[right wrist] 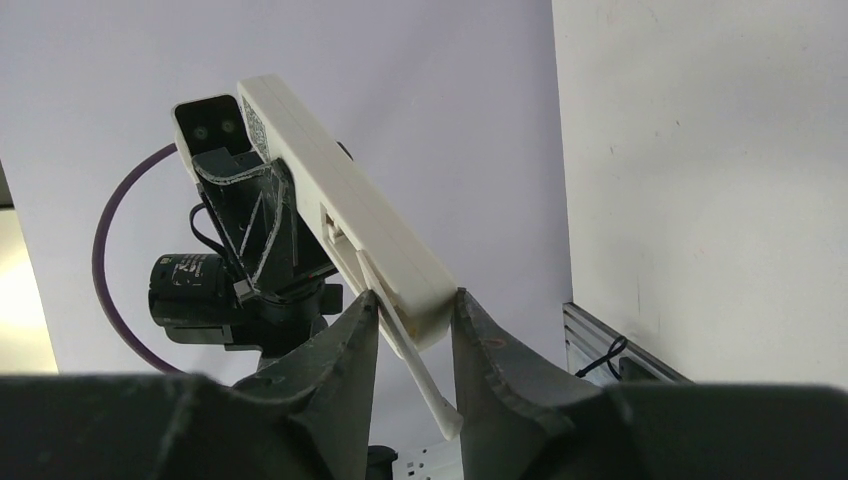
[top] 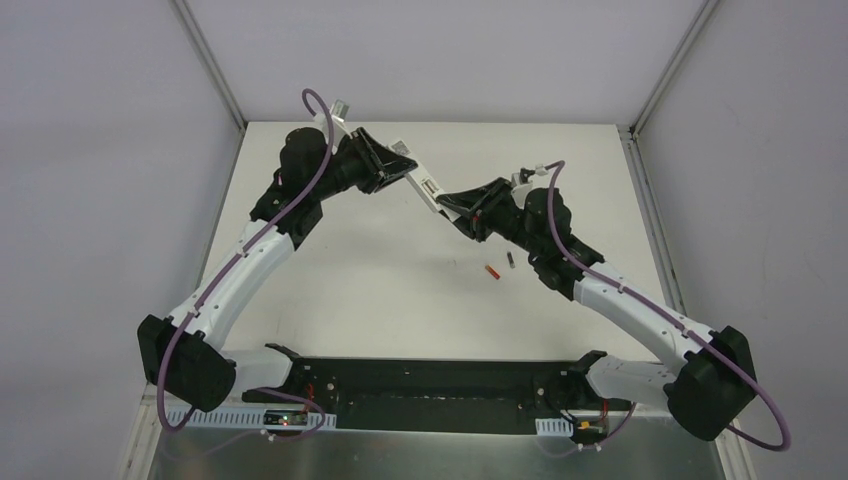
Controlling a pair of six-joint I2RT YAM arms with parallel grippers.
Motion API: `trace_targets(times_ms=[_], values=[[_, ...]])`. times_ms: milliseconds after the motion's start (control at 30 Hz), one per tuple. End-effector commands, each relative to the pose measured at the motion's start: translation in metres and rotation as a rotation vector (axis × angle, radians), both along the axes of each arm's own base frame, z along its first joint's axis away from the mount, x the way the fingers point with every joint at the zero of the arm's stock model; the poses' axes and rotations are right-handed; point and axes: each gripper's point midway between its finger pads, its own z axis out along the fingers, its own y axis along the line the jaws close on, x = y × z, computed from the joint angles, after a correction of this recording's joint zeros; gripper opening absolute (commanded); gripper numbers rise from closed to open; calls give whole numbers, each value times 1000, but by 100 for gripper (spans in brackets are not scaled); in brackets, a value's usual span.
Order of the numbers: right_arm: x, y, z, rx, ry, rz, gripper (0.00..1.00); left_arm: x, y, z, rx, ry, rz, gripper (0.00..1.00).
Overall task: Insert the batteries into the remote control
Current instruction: Remove the battery cover from the remote control, then place the battery cover at the center of the board.
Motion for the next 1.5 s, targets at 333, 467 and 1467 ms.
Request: trace_targets(times_ms=[333,467,1467], values=[[-3,-11,16,26,-47,26,23,18,22,-32,233,-85,56,0],[-6,-8,15,28,-52,52,21,18,22,-41,256,-75,48,0],[-10,19,-228,-605,130,234,13,-28,36,-53,339,-160,-185,0]])
